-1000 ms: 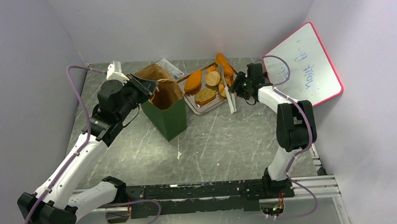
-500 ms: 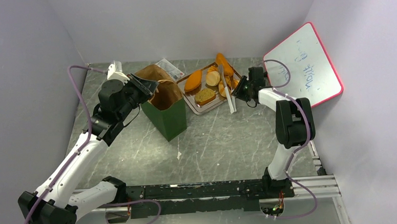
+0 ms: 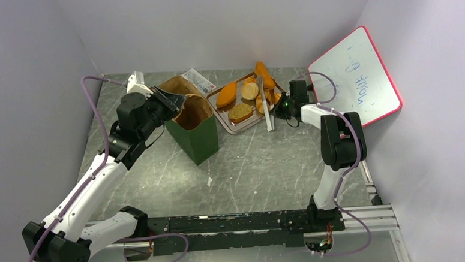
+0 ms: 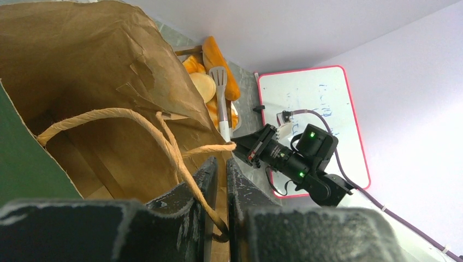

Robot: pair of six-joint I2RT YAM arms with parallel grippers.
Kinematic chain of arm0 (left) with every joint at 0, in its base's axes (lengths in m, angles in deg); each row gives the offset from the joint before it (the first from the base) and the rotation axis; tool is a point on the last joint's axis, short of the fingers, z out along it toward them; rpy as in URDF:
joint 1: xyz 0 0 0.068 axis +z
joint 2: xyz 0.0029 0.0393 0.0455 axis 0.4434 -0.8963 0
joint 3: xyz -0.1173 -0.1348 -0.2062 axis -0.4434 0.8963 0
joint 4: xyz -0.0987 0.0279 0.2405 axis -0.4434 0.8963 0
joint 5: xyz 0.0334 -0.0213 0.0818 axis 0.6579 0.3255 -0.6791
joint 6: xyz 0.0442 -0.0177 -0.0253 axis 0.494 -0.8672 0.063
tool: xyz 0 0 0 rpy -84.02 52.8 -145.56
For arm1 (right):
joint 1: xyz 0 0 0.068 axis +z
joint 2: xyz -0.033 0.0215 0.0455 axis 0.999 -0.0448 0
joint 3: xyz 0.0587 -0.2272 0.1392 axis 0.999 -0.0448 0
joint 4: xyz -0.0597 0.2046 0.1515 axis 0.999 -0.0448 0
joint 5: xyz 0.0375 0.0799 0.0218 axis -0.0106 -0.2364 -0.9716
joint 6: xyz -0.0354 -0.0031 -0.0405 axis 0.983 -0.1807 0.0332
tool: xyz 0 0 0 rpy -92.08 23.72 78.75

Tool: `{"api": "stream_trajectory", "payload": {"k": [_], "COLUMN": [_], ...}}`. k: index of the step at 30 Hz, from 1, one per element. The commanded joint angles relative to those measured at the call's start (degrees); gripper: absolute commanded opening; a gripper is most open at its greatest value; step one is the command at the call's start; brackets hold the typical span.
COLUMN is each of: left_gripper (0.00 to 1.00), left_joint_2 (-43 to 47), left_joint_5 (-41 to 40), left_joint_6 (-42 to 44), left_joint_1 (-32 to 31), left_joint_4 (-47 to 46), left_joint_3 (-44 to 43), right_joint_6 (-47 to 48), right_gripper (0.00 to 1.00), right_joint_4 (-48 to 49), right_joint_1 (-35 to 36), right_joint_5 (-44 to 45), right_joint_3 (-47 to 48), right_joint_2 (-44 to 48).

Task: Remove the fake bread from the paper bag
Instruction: Pick up the clamp from the container.

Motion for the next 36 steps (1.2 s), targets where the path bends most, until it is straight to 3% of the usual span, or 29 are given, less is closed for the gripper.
{"api": "stream_trajectory", "payload": {"k": [1,24,36], "left_gripper": [0.07,0.07,0.07], "left_joint_2": [0.0,0.5,0.4], "left_joint_5": [0.9,0.9,1.4], "left_joint_6": [-0.3,0.3,0.1], "left_joint_1": [0.3,0.3,0.3], "left_joint_4": [-1.7,-1.4,-1.5], "left_joint_3": [0.4,-0.6,-0.7], "right_joint_6": [0.0,2.9,2.0], "right_gripper": [0.0,0.0,0.0], "right_joint_4": [-1.2,-13.2,-12.8], "right_joint_1": [-0.4,-0.3,-0.1], "right_joint_5": [1.3,4.2,3.8], "right_joint_3": [-0.1,3.6,-2.7], "right_joint_2": [2.8,10.3,16.9]}}
